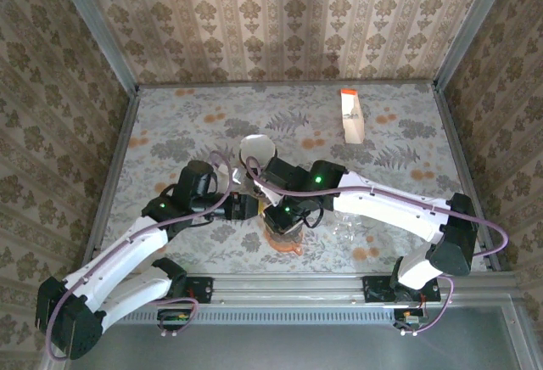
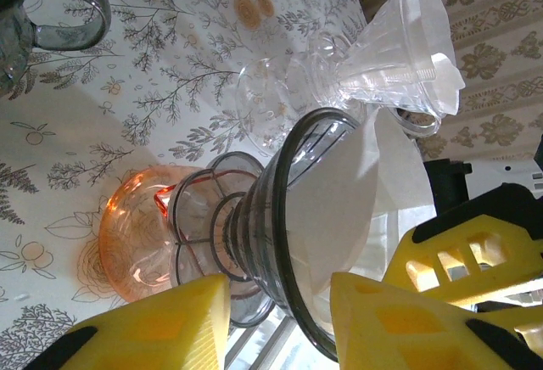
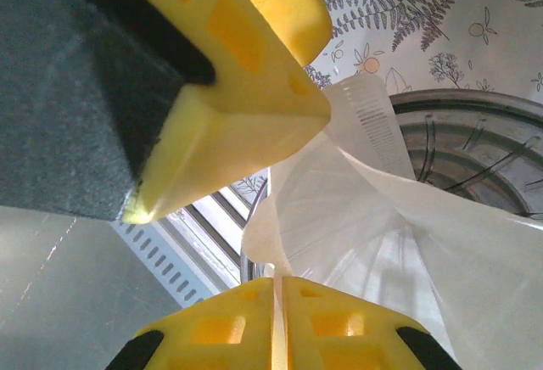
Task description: Place the coffee filter in the dripper
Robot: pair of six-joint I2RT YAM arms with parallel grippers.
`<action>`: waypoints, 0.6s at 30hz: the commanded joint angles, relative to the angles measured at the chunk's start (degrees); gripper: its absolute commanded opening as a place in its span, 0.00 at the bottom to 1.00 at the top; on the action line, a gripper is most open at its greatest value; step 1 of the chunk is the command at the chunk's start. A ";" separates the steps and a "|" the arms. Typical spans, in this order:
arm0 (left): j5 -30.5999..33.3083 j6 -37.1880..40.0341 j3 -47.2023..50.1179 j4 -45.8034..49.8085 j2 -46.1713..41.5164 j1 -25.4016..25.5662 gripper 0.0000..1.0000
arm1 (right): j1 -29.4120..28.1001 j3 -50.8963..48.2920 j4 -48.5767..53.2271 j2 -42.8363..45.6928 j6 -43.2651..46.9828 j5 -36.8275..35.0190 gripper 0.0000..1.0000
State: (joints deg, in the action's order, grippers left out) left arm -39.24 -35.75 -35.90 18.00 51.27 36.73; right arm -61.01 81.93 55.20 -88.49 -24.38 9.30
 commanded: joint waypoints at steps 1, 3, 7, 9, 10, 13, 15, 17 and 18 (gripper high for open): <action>-0.75 1.38 -1.19 0.91 0.04 0.43 0.37 | 0.46 0.13 -0.65 2.47 -0.25 -2.12 0.21; -0.75 1.30 -1.17 0.94 0.07 0.37 0.37 | 0.84 0.79 0.01 3.59 -0.09 -3.86 0.28; -0.66 1.22 -1.27 0.41 0.24 0.52 0.39 | 2.61 1.54 1.64 6.57 -0.42 -8.54 0.49; -0.66 1.12 -1.19 0.20 0.28 0.54 0.42 | 3.80 1.47 2.80 7.45 -0.70 -10.67 0.57; -0.64 1.05 -1.18 0.11 0.25 0.53 0.43 | 4.49 1.18 3.22 7.62 -0.90 -11.74 0.60; -0.57 1.03 -1.12 0.02 0.41 0.56 0.45 | 6.61 0.00 3.78 7.21 -1.37 -11.69 0.66; -0.57 1.03 -1.10 0.02 0.37 0.62 0.45 | 7.09 -0.43 3.77 6.13 -1.22 -11.41 0.69; -0.49 0.97 -1.06 0.19 0.34 0.62 0.45 | 7.05 -0.55 3.45 4.82 -0.77 -11.03 0.71; -0.48 0.94 -1.10 0.15 0.33 0.61 0.45 | 7.10 -0.59 3.10 4.20 -0.67 -10.68 0.72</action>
State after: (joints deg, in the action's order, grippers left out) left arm -39.24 -35.75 -35.90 18.00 51.44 37.06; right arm -53.82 82.00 56.99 -82.50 -25.30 -0.49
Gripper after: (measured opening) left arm 0.452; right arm 0.710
